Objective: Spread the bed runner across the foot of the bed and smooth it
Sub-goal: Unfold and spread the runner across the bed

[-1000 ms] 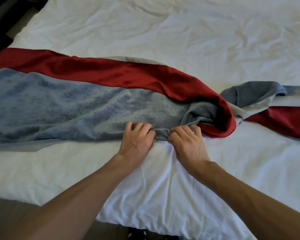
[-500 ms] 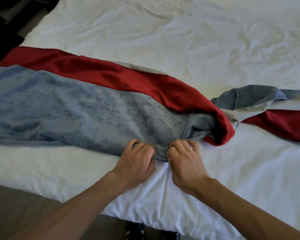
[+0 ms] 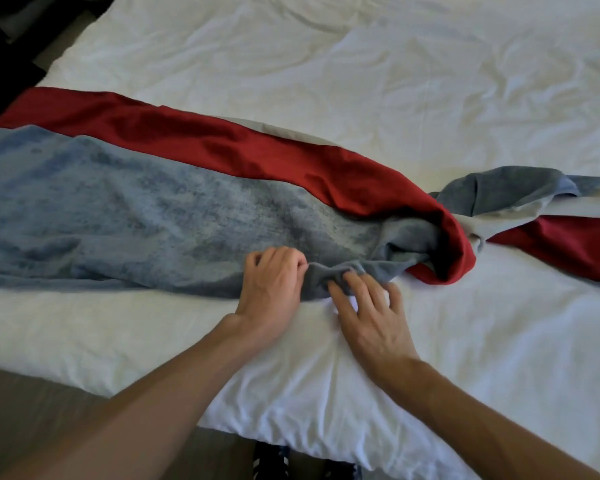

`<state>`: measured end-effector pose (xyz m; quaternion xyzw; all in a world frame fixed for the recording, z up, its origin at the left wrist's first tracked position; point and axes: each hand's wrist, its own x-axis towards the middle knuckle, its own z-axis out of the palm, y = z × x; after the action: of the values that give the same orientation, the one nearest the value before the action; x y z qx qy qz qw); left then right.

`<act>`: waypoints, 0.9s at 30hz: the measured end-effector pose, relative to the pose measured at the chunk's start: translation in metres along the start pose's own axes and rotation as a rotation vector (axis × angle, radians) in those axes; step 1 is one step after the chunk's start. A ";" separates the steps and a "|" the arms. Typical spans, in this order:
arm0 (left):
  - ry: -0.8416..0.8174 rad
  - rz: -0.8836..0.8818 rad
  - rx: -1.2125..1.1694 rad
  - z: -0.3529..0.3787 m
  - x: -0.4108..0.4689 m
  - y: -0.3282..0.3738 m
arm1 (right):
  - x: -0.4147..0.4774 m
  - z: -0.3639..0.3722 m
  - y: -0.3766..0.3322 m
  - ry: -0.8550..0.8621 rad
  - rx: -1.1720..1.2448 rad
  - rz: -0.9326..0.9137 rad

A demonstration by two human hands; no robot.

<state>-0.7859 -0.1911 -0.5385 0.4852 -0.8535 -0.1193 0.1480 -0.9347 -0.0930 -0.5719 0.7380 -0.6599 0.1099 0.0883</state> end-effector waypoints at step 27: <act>-0.025 0.359 0.132 -0.022 -0.024 -0.030 | 0.042 -0.023 -0.003 -0.026 0.232 0.025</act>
<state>-0.7423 -0.1869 -0.5319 0.3321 -0.9342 -0.0407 0.1240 -0.9288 -0.1265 -0.5386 0.7362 -0.6531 0.1771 -0.0074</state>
